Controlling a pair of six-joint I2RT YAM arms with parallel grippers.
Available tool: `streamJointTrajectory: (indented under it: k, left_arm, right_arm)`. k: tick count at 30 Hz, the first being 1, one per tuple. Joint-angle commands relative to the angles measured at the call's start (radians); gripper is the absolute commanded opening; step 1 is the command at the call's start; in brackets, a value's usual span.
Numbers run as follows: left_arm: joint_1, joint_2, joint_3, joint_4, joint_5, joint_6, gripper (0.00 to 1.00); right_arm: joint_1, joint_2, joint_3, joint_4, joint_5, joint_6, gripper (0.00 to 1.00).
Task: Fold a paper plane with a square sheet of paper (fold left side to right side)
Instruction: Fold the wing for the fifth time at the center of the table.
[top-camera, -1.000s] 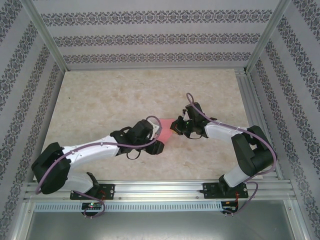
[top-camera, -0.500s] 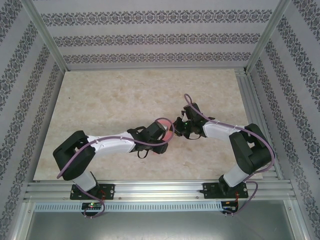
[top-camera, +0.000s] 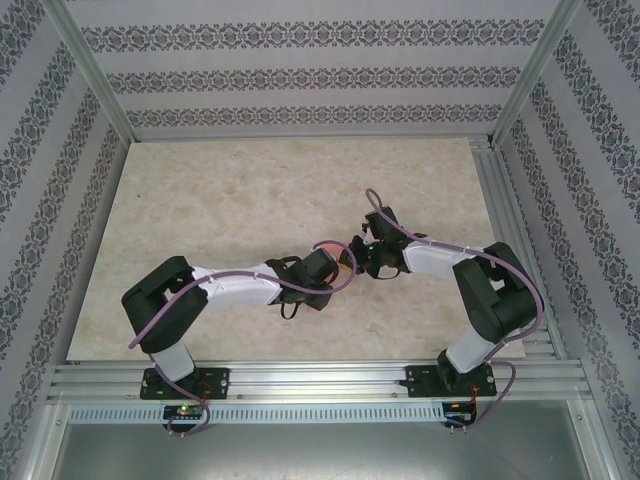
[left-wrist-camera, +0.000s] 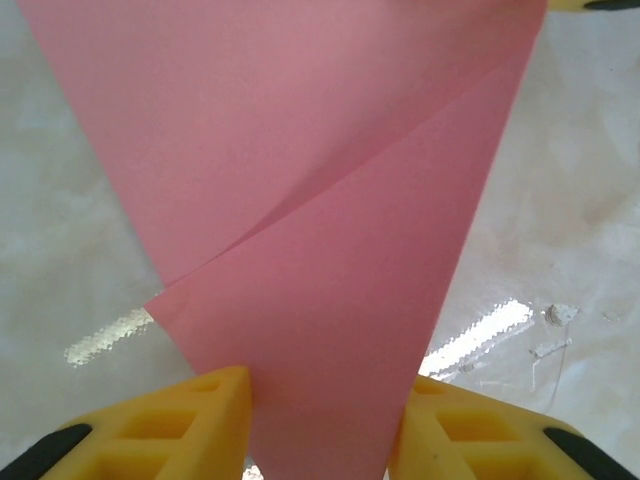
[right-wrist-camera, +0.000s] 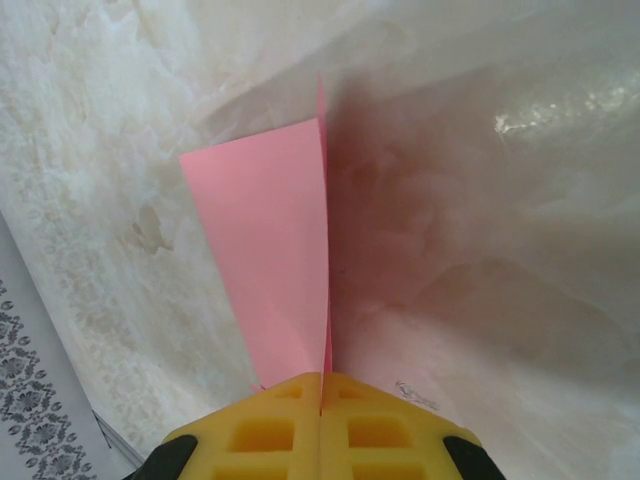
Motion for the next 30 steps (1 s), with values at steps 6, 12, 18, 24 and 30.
streamJointTrajectory:
  k: [6,12,18,24,30]
  left_arm:
    - [-0.022,0.024,0.032,-0.024,-0.014,0.019,0.34]
    - [-0.024,0.046,0.037,-0.021,-0.008,0.015,0.3]
    - [-0.024,0.058,0.035,-0.017,-0.008,0.003,0.23]
    - [-0.021,0.054,0.02,-0.005,-0.01,-0.016,0.19]
    - [0.016,0.017,-0.017,0.052,0.071,-0.036,0.16]
  right_arm:
    - [0.017,0.022,0.04,-0.053,0.038,-0.037,0.0]
    - [0.017,0.014,0.042,-0.061,0.048,-0.046,0.07]
    - [0.006,-0.029,0.055,-0.104,0.064,-0.078,0.19]
    - [-0.054,-0.131,0.038,-0.169,0.095,-0.135,0.31]
    - [-0.121,-0.216,-0.008,-0.221,0.105,-0.218,0.34]
